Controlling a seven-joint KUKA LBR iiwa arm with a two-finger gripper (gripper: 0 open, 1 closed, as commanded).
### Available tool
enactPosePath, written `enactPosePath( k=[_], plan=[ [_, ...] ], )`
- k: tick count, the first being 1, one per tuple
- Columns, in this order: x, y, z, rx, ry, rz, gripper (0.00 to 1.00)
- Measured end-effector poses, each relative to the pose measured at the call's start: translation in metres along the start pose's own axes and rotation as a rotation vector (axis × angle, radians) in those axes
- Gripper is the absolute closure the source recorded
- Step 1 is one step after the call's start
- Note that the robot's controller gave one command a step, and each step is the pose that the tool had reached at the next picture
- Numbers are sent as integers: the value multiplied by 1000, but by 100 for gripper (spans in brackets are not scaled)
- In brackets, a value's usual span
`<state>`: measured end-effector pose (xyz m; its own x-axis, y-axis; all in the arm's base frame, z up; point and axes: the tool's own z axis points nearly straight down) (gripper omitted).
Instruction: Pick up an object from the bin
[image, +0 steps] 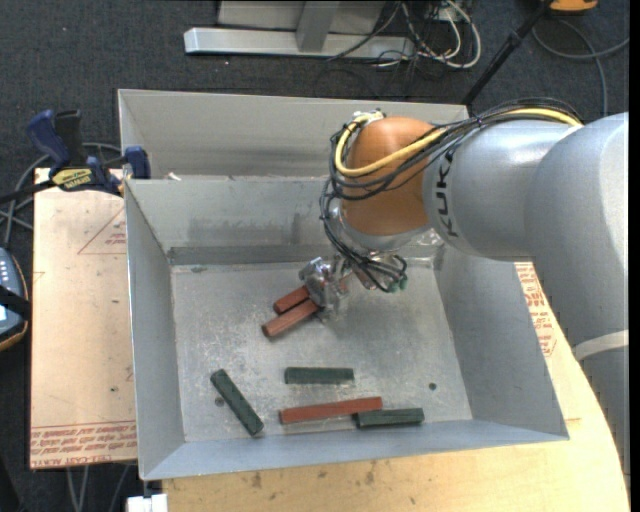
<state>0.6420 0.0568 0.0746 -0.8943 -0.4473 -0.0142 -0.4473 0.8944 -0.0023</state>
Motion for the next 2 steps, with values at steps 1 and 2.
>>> enactPosePath(
  k=[1,2],
  plan=[
    [-5,47,-93,-4,4,-514,100],
    [-4,45,-90,-6,9,-511,0]
  ],
)
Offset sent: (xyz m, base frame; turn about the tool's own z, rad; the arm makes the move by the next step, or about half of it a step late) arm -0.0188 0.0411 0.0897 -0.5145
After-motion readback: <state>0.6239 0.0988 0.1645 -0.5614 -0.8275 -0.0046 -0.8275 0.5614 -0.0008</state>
